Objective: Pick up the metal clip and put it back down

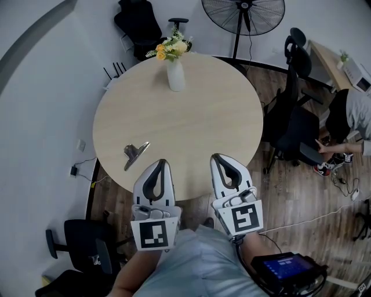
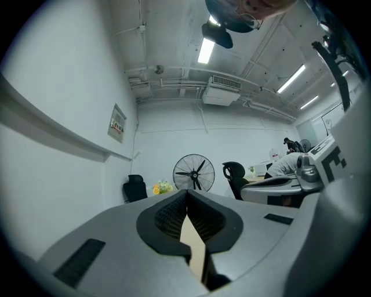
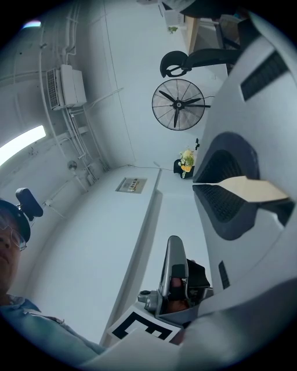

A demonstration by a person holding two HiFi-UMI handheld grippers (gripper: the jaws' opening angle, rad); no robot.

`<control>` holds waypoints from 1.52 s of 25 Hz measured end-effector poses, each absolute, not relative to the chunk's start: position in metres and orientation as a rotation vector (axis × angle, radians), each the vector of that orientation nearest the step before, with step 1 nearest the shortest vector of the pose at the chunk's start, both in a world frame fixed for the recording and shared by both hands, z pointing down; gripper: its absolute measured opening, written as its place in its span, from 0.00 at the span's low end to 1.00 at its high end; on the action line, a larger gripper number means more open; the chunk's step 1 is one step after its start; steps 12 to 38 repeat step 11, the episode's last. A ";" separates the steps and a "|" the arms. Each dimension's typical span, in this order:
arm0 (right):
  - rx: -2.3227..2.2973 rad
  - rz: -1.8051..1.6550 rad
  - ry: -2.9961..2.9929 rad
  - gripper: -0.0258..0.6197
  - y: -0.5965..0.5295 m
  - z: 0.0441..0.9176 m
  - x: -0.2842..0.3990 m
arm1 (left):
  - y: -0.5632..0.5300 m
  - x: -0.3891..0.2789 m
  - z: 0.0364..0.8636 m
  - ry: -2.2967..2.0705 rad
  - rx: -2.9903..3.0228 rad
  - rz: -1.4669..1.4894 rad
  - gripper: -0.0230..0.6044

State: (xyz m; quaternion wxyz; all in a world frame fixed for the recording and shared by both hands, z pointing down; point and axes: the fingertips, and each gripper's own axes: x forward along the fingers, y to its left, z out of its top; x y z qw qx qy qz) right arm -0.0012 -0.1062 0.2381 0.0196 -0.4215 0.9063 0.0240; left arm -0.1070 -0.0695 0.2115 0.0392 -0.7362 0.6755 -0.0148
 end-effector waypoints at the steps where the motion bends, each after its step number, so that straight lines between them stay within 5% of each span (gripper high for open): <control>1: -1.306 0.076 2.802 0.12 -0.107 0.238 -0.002 | -0.070 -0.108 0.211 2.070 -2.257 -0.046 0.07; 38: -1.307 0.068 2.802 0.12 -0.109 0.241 -0.008 | -0.071 -0.114 0.213 2.076 -2.258 -0.050 0.07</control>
